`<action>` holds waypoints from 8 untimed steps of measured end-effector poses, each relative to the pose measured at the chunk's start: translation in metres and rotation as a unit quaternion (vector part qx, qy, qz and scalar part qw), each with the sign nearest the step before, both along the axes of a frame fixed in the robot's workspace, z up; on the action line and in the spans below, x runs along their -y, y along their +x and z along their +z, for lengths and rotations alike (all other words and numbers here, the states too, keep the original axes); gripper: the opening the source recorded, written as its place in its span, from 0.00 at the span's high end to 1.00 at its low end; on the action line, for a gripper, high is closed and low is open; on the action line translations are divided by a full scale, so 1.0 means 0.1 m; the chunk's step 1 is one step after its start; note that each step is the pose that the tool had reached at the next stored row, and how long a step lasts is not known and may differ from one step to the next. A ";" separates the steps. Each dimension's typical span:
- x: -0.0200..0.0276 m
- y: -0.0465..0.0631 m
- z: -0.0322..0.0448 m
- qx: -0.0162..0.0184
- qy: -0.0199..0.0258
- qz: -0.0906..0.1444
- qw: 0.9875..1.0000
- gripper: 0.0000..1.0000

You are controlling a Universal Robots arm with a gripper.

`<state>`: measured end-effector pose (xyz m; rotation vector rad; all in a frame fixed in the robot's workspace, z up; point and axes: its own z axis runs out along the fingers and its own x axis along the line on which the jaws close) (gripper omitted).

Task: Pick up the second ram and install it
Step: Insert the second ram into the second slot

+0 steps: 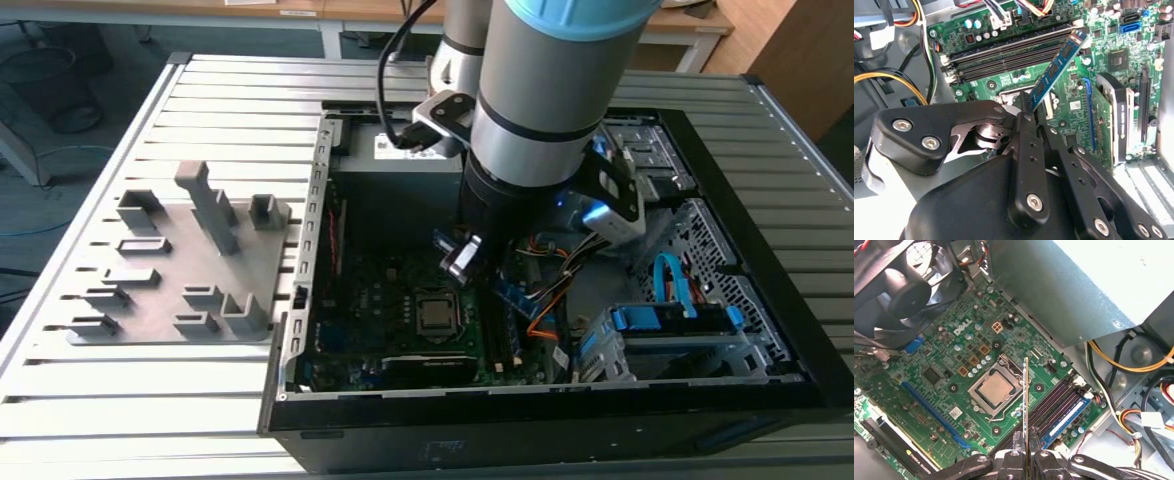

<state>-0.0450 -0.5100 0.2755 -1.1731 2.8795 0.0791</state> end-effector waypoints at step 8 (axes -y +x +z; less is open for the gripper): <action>0.000 0.00 -0.003 0.000 0.000 -0.029 1.000 0.86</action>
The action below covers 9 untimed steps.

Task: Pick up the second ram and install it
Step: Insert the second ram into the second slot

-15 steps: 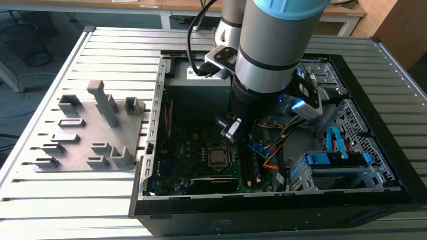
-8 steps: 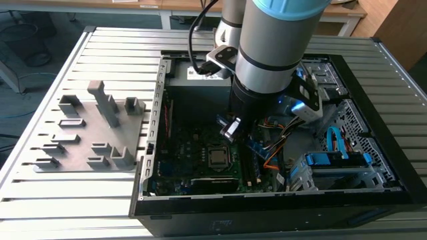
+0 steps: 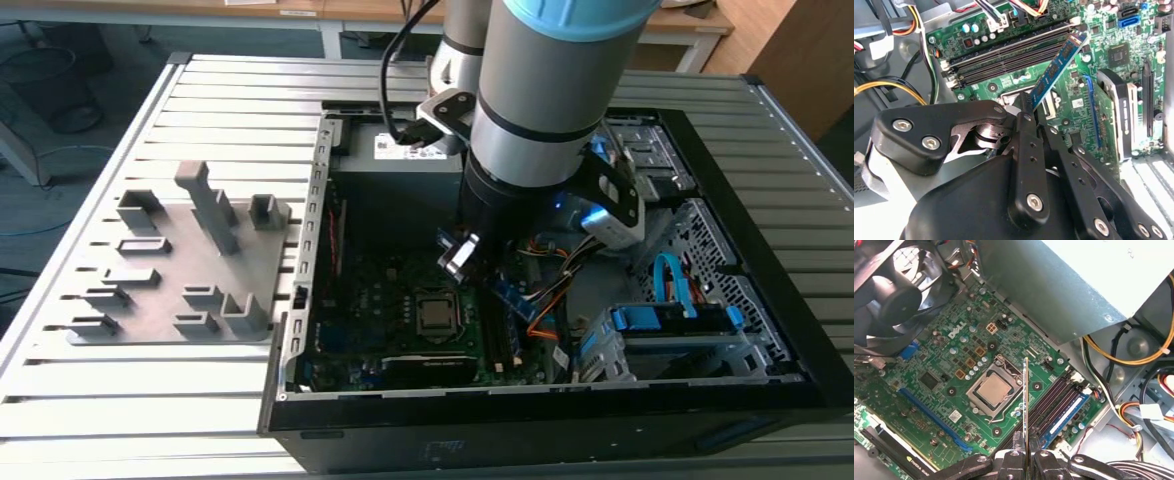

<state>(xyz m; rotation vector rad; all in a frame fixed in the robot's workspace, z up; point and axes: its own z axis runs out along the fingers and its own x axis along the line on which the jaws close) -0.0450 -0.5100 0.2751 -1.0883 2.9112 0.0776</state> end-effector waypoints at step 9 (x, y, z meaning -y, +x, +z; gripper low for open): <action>0.000 0.00 -0.002 0.000 0.000 -0.029 1.000 0.86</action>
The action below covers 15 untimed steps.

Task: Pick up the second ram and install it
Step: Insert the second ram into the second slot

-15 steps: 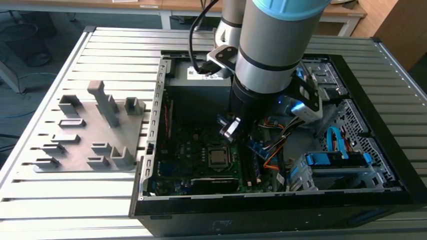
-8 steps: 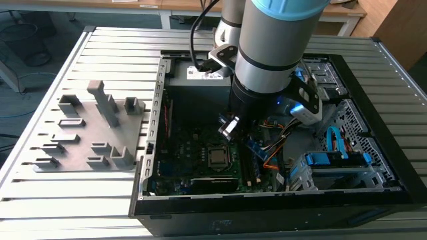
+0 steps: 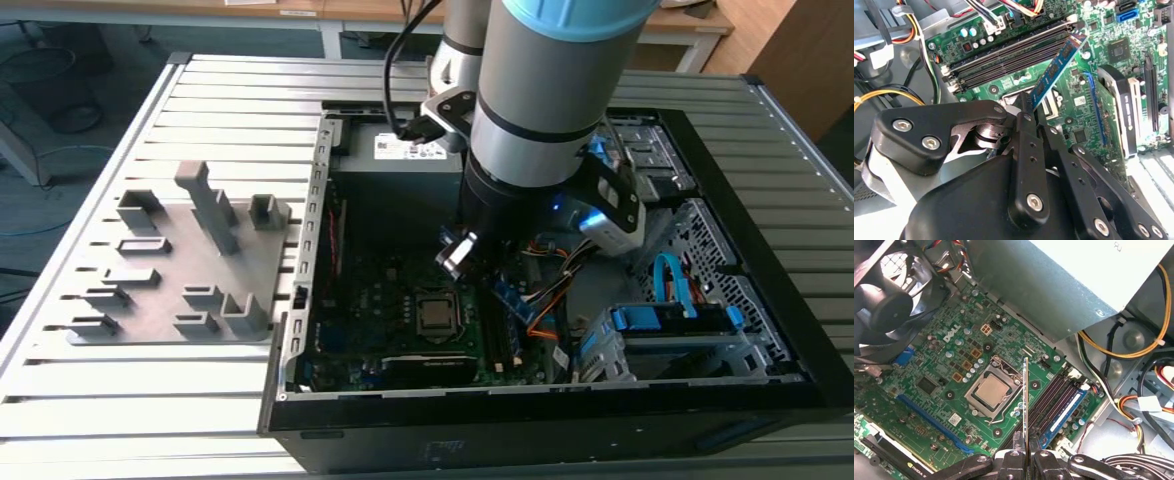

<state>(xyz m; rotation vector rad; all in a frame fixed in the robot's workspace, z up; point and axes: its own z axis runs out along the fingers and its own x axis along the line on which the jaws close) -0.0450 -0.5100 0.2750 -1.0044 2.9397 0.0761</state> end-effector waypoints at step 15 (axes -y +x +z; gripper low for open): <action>0.000 0.00 -0.004 0.000 0.000 -0.060 0.998 0.86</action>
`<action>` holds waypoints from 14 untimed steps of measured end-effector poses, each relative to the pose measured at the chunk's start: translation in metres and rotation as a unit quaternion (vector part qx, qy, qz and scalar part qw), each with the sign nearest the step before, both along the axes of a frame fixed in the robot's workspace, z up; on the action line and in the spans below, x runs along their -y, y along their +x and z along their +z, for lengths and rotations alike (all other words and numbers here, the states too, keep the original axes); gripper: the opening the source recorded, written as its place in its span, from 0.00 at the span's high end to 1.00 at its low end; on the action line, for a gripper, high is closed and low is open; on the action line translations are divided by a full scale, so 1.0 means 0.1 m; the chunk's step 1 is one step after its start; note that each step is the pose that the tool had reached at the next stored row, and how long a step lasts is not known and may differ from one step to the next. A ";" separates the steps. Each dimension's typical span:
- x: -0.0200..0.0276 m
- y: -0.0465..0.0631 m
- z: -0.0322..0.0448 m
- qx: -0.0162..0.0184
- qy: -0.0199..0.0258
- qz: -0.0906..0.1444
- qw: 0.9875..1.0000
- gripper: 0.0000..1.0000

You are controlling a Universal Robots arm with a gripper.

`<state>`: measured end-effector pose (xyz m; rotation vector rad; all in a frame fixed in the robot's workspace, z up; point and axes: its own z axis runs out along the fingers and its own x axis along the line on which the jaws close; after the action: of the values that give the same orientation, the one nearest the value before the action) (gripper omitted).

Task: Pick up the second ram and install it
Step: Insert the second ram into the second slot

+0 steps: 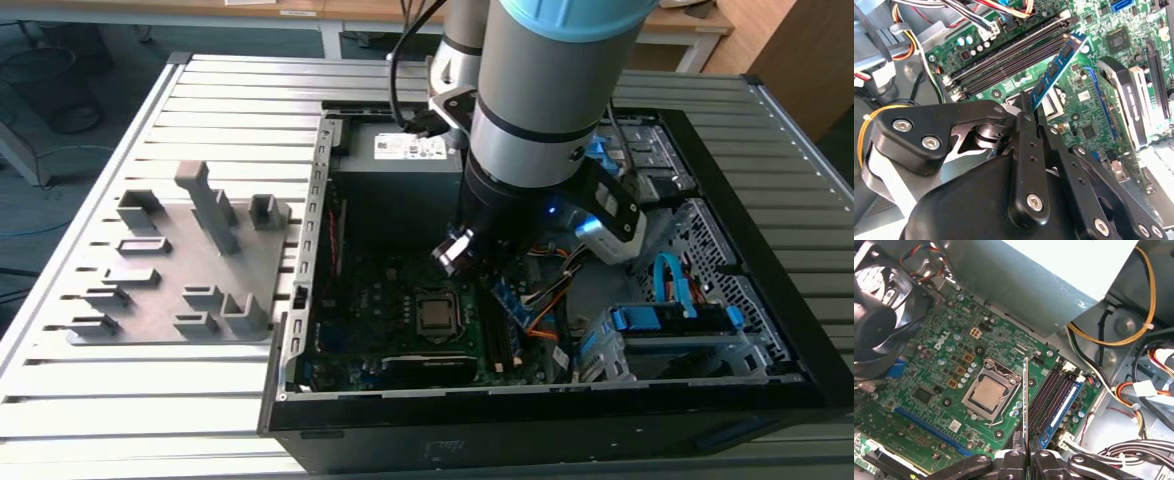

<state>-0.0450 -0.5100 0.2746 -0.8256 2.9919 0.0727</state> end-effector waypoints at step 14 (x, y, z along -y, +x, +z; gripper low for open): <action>0.000 0.00 -0.003 0.000 0.000 -0.049 0.999 0.86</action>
<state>-0.0450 -0.5101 0.2743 -0.6785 3.0264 0.0698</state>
